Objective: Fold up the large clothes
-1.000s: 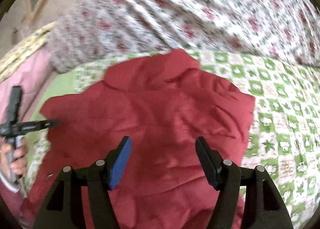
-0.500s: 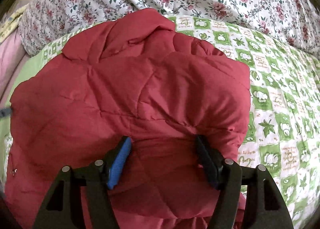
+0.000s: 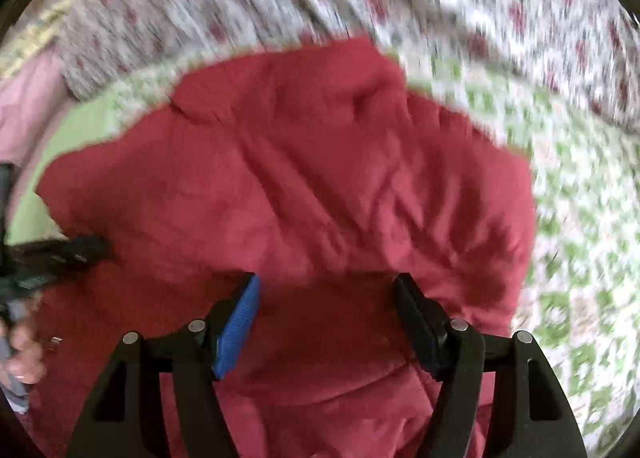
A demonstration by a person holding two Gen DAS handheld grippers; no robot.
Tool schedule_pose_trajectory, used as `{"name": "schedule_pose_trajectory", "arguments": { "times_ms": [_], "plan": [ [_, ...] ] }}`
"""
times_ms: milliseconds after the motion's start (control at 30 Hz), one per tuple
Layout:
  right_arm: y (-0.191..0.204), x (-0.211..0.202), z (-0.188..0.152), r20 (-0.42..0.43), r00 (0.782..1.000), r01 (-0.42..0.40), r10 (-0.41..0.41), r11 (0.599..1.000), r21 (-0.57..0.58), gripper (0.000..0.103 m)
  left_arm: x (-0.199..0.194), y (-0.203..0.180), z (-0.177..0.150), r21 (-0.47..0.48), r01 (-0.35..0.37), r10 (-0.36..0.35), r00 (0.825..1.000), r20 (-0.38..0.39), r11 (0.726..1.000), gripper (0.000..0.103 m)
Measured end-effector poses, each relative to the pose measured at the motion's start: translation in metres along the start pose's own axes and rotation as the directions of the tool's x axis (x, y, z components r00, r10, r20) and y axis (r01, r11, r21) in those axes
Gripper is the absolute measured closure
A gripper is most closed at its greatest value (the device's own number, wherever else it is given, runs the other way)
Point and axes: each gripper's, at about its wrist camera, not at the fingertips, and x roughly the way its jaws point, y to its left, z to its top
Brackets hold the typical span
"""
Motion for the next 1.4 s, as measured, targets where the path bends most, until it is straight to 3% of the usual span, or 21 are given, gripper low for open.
{"name": "schedule_pose_trajectory", "arguments": {
  "times_ms": [333, 500, 600, 667, 800, 1167, 1267, 1400],
  "plan": [
    [0.000, 0.007, -0.001, 0.014, 1.000, 0.023, -0.023, 1.000, -0.006, 0.032, 0.004, 0.003, -0.002, 0.013, 0.000, 0.000, 1.000, 0.019, 1.000, 0.081],
    [-0.002, -0.010, 0.001, 0.032, 0.999, -0.021, 0.020, 1.000, 0.014, 0.032, -0.021, 0.019, -0.004, -0.030, 0.096, -0.095, 0.995, 0.014, 0.995, 0.080],
    [-0.003, -0.031, 0.000, 0.069, 0.996, -0.050, 0.047, 0.998, 0.036, 0.032, -0.043, 0.032, -0.008, -0.060, 0.089, -0.085, 0.995, 0.053, 0.994, 0.066],
    [0.000, -0.044, -0.001, 0.093, 0.994, -0.057, 0.054, 0.998, 0.033, 0.032, -0.056, 0.041, -0.011, -0.071, 0.063, -0.058, 0.995, 0.077, 0.996, 0.051],
    [0.003, -0.059, -0.003, 0.112, 0.990, -0.090, 0.086, 0.995, 0.036, 0.032, -0.071, 0.067, -0.015, -0.136, 0.059, -0.044, 0.993, 0.108, 0.989, 0.050],
    [0.024, -0.085, -0.017, 0.115, 0.978, -0.176, 0.173, 0.984, 0.016, 0.030, -0.085, 0.153, -0.035, -0.355, 0.028, 0.029, 0.988, 0.154, 0.934, 0.050],
    [0.032, -0.090, -0.021, 0.111, 0.975, -0.193, 0.192, 0.981, -0.002, 0.030, -0.085, 0.177, -0.037, -0.414, 0.033, 0.039, 0.986, 0.164, 0.910, 0.050],
    [0.043, -0.097, -0.026, 0.104, 0.972, -0.208, 0.210, 0.978, -0.030, 0.030, -0.086, 0.215, -0.034, -0.499, -0.008, 0.112, 0.977, 0.180, 0.867, 0.050]
  ]
}}
